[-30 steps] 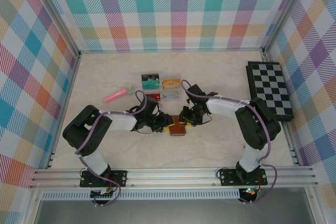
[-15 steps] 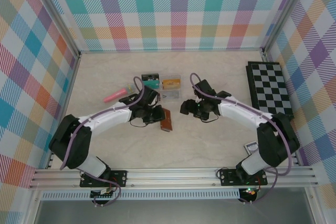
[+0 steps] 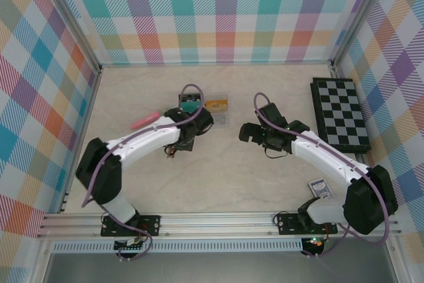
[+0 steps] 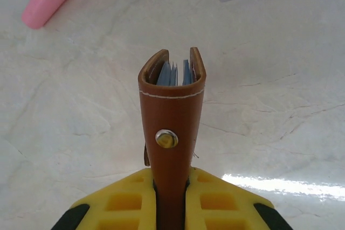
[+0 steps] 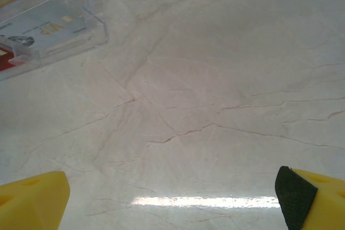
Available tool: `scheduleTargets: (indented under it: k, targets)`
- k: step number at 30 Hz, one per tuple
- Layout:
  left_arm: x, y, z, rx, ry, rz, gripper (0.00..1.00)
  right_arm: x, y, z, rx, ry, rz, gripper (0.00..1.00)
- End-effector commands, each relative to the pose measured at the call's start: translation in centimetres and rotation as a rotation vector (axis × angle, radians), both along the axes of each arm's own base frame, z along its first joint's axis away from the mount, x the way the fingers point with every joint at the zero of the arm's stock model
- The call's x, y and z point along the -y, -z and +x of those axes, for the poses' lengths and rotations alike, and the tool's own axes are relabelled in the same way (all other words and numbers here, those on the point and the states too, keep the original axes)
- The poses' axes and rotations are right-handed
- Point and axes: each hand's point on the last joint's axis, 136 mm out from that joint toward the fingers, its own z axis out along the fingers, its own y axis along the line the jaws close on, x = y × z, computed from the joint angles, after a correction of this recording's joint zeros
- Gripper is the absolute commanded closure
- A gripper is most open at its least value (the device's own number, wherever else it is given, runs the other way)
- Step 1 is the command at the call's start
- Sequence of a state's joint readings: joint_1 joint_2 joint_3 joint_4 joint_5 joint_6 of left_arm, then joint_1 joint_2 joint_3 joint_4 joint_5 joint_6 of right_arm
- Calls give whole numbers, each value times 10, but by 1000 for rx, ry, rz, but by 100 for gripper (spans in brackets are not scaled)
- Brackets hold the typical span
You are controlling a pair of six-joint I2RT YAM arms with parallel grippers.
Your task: Take the credit cards out of the card holder
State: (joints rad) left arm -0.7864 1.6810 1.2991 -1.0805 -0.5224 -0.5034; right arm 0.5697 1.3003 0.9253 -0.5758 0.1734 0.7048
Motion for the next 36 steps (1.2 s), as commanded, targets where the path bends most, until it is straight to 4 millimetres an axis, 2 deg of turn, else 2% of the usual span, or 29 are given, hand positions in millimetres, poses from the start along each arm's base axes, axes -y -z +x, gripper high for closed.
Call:
scheduleTargets:
  k: [1, 5, 9, 12, 14, 15, 16, 18, 21, 24, 32, 36]
  targets:
    - [29, -2, 3, 37, 100, 85, 90, 25, 4, -5, -12, 104, -62, 0]
    - [83, 21, -4, -1, 197, 37, 90, 46, 7, -8, -21, 210, -45, 0]
    - [115, 45, -17, -57, 226, -32, 81, 59, 11, -13, -26, 271, 6, 0]
    - [128, 53, -29, -109, 233, -117, 59, 66, 14, -15, -35, 303, 40, 0]
    - [130, 45, -31, -104, 229, -158, 36, 63, 16, -14, -49, 302, 86, 0]
    - [132, 41, -31, -99, 229, -180, 27, 60, 16, -12, -51, 290, 108, 0]
    - [134, 34, -31, -89, 226, -218, 20, 54, 16, -10, -50, 266, 133, 0]
    - [136, 26, -31, -84, 215, -302, 12, 42, 14, -5, -52, 204, 165, 0]
    - [124, 16, -28, -74, 151, -408, 6, 20, 13, 2, -84, 95, 205, 3]
    - [101, 14, -23, -58, 65, -475, 0, -3, 16, 5, -102, -5, 203, 5]
    - [22, 26, -21, -30, -187, -561, 0, -69, 31, 10, -146, -181, 90, 6]
    - [-6, 28, -22, -13, -282, -607, 0, -102, 41, 9, -163, -257, 20, 6]
